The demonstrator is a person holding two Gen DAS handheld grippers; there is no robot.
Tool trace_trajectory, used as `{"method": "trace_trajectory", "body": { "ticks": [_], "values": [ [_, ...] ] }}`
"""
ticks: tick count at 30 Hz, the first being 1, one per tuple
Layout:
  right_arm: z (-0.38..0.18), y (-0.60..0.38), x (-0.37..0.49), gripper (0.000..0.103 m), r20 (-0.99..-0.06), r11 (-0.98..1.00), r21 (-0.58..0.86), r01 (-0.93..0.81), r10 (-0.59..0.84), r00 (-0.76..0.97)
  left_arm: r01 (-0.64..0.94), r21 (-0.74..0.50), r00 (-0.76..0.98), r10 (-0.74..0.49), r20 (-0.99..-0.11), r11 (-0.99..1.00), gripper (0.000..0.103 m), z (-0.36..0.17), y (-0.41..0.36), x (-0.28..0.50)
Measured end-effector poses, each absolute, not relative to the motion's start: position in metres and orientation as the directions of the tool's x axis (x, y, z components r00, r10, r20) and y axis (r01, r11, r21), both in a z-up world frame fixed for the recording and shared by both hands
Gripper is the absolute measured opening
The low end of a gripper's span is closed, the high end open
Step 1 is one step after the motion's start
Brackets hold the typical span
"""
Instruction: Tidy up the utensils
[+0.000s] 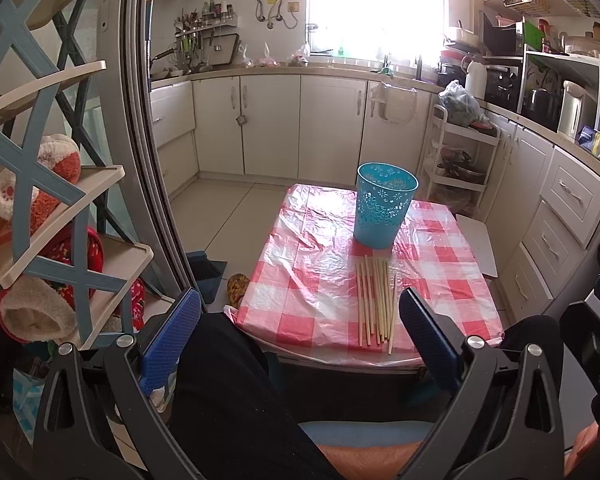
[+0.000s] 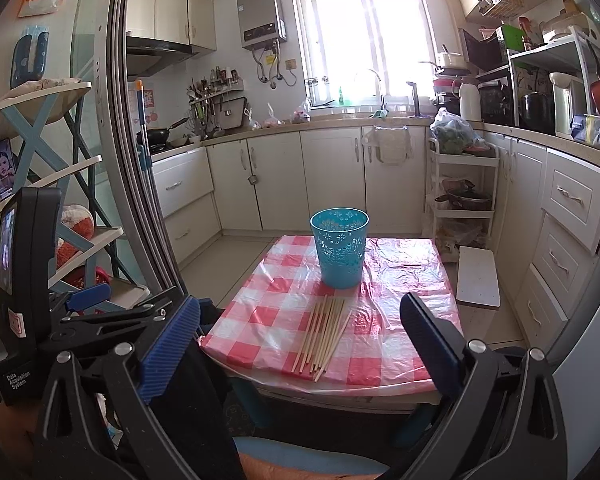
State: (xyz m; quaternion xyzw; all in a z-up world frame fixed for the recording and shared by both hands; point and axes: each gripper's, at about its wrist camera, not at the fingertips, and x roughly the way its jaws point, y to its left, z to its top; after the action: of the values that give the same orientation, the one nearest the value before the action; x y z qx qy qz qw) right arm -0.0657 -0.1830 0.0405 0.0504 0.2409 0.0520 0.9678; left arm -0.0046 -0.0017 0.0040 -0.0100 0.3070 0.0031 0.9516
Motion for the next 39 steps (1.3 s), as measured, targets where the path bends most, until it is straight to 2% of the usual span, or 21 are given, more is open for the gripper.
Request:
{"method": "trace_trajectory", "body": {
  "ticks": [10,18,23,28,30,31,36,39],
  "values": [
    [0.040,-0.184,-0.065,0.096,-0.461,0.990,0.121,-0.077,0.125,0.878,0.002,-0.018,0.817,-0.012,-0.576,1.000,0.096,0.005,0.000,-0.008],
    [0.042,-0.186,-0.065,0.096,-0.463,0.990,0.122,-0.077,0.125,0.877,0.004,-0.006,0.792,-0.007,-0.610,1.000,0.096,0.005,0.000,-0.004],
    [0.040,-0.179,-0.064,0.096,-0.463,0.989,0.123,-0.077,0.126,0.877,0.010,-0.051,0.752,-0.040,-0.658,0.999,0.096,0.001,0.005,0.000],
    [0.039,-0.181,-0.062,0.096,-0.468,0.989,0.124,-0.078,0.128,0.874,0.014,-0.078,0.762,-0.061,-0.645,0.997,0.095,-0.001,0.007,0.000],
    [0.034,-0.184,-0.056,0.096,-0.471,0.988,0.131,-0.088,0.140,0.871,0.017,-0.137,0.771,-0.100,-0.629,0.990,0.095,-0.003,0.010,0.000],
    [0.033,-0.185,-0.055,0.096,-0.473,0.987,0.130,-0.090,0.142,0.870,0.014,-0.120,0.772,-0.087,-0.630,0.993,0.095,-0.005,0.009,0.002],
    [0.019,-0.194,-0.028,0.096,-0.525,0.985,0.147,-0.091,0.156,0.836,-0.009,-0.048,0.748,-0.025,-0.663,0.999,0.095,-0.020,0.005,0.026],
    [0.000,-0.207,0.000,0.096,-0.604,0.987,0.145,-0.067,0.142,0.785,0.019,-0.083,0.711,-0.071,-0.700,0.996,0.095,-0.038,0.010,0.049]
  ]
}}
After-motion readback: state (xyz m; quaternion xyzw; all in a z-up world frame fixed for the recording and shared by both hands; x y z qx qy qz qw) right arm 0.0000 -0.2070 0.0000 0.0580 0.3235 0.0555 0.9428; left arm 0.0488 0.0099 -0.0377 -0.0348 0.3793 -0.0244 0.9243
